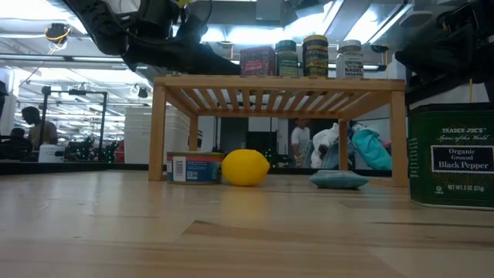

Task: Shelf spices
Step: Adjust the red seasoning can

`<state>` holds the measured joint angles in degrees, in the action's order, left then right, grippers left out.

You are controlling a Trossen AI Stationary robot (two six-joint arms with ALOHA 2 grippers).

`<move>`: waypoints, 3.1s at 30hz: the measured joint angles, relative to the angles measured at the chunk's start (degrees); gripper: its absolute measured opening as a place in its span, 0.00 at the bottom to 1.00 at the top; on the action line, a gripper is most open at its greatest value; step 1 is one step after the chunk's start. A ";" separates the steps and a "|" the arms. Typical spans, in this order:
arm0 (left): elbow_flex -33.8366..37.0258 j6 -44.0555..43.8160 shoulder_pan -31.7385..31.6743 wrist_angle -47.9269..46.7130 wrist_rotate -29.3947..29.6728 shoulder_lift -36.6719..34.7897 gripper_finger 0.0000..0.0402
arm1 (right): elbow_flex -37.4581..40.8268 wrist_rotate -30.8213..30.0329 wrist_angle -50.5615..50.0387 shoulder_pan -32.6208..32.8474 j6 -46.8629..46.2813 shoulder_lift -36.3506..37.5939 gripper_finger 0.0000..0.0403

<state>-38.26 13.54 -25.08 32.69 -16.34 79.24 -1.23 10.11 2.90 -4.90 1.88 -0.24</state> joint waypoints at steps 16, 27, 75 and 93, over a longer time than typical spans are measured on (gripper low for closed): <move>0.00 -0.31 0.33 0.09 -4.93 0.00 0.59 | 0.00 -0.01 -0.01 -0.01 0.05 0.01 0.22; 0.00 -0.16 1.45 -0.25 -6.15 0.00 0.59 | 0.00 0.00 0.00 0.01 0.08 0.00 0.22; -0.07 -0.35 -1.49 -0.29 -5.94 -0.04 0.59 | 0.00 -0.02 -0.02 -0.01 0.10 0.01 0.22; -6.79 -1.66 -1.49 -1.47 -9.74 6.09 0.59 | 0.00 -0.59 -0.02 0.01 0.10 0.01 0.22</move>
<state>-45.05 11.88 -26.57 31.22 -26.09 85.33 -1.23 9.52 2.87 -4.89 1.98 -0.23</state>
